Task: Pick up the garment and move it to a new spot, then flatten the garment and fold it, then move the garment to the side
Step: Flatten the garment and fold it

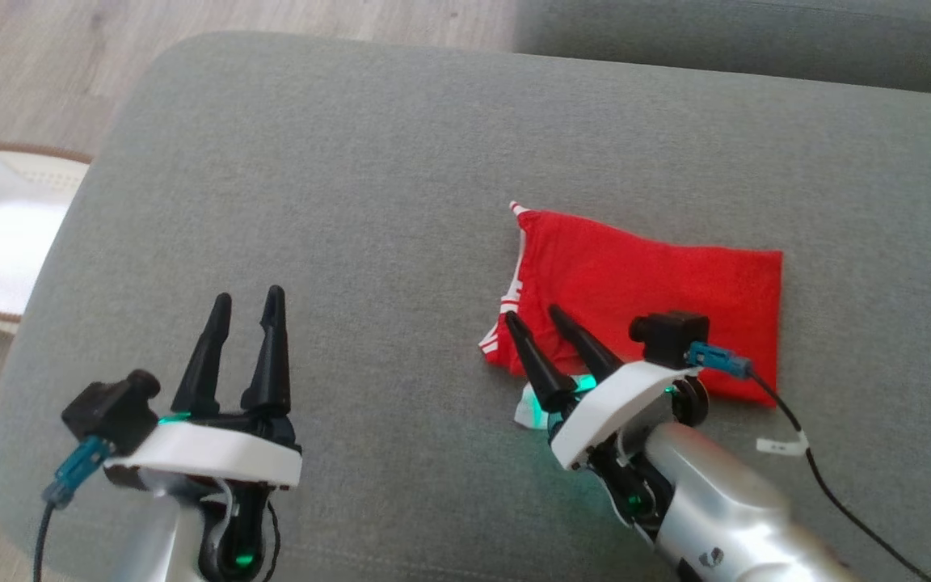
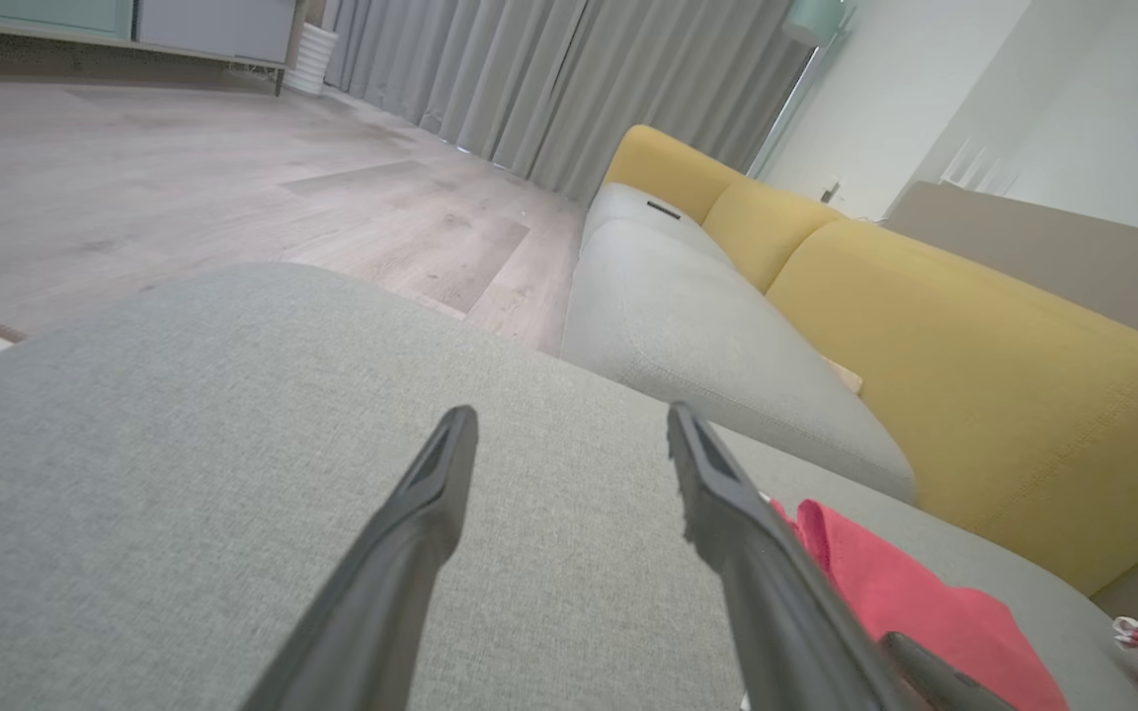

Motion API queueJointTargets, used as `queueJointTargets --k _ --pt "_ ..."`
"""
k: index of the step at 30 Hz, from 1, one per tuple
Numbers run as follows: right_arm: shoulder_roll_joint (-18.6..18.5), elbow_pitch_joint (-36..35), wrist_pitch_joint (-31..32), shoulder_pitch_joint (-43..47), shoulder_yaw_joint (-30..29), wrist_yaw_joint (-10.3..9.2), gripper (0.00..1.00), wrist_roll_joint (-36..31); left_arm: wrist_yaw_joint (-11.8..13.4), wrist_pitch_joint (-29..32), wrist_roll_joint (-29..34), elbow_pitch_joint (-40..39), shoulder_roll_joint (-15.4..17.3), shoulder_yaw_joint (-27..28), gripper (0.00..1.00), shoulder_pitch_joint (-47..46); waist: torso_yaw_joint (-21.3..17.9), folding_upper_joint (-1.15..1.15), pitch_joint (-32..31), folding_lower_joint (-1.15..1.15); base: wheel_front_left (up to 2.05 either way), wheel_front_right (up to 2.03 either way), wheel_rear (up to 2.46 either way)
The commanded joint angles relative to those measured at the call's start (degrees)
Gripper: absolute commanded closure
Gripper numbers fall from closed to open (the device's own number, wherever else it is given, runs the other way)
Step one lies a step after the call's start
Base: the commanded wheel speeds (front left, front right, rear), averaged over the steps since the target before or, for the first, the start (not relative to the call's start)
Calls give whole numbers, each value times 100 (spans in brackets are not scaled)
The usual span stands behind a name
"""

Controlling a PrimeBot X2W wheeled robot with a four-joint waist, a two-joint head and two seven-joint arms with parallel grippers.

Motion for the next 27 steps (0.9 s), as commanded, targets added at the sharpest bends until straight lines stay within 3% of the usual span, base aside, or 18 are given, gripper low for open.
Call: queueJointTargets --k 1,6,9,16,23,27 --pt "80 -205 -90 -264 119 39 0 113 -18 -70 21 -171 40 228 0 -264 -91 0 -39 0 0 0 0" --pt "80 -177 -121 -477 74 39 0 144 -22 -70 17 -208 40 271 0 -238 -377 0 -121 0 0 0 0" --pt "80 -78 -125 -594 -317 39 0 -218 -22 -70 -2 -273 40 262 0 -248 -579 0 -167 0 0 0 0" --pt "62 -34 -127 -452 -1783 39 0 -2020 0 -70 -17 -427 40 274 0 -272 -1028 0 -222 0 0 0 0" --pt "-72 -907 -127 243 -3205 39 0 -3756 41 -70 -23 -523 40 292 0 -316 -1310 0 -268 0 0 0 0" --pt "-10 -1450 -128 722 -3753 39 0 -4323 74 -70 33 -526 40 318 0 -283 -1410 0 -293 0 0 0 0"
